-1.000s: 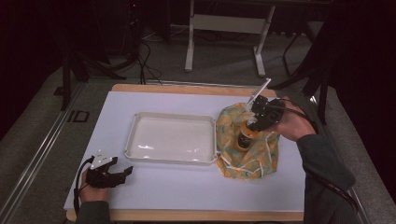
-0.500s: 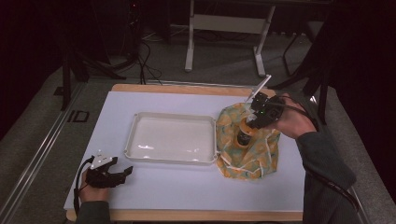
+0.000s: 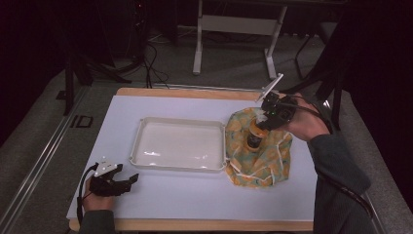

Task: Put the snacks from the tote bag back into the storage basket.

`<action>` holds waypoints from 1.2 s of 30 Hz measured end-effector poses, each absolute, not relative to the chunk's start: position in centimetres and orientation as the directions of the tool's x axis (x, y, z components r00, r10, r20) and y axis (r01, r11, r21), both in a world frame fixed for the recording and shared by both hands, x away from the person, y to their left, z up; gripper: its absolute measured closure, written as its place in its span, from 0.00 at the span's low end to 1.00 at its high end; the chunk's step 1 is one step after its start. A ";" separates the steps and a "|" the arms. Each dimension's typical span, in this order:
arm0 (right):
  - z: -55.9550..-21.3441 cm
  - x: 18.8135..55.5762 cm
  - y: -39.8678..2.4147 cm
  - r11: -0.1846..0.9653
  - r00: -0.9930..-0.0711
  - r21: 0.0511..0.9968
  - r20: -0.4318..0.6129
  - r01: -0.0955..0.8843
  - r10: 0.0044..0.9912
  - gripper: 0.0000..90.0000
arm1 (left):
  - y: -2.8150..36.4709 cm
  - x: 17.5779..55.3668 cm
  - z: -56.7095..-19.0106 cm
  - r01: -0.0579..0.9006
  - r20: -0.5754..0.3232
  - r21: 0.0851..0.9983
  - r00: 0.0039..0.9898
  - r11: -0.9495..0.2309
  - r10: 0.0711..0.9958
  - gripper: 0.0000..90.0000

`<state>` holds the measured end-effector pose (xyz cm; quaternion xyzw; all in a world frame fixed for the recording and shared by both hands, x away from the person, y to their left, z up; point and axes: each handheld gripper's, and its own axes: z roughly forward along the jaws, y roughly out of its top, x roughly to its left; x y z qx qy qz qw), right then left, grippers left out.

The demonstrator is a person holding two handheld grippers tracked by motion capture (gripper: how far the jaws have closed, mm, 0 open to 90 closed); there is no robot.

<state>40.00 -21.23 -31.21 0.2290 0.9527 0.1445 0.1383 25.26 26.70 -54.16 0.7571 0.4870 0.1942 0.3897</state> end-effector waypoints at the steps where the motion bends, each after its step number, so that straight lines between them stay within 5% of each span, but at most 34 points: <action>1: -31.1 40.0 -21.2 0.852 -0.856 0.343 -0.199 0.395 0.477 0.65 | 26.7 25.3 -54.2 0.587 -0.087 0.779 0.450 -0.220 0.889 0.28; 36: -29.8 39.9 -19.6 0.853 -0.855 0.395 -0.246 0.342 0.457 0.65 | 26.7 25.3 -54.2 0.586 -0.088 0.780 0.453 -0.221 0.887 0.28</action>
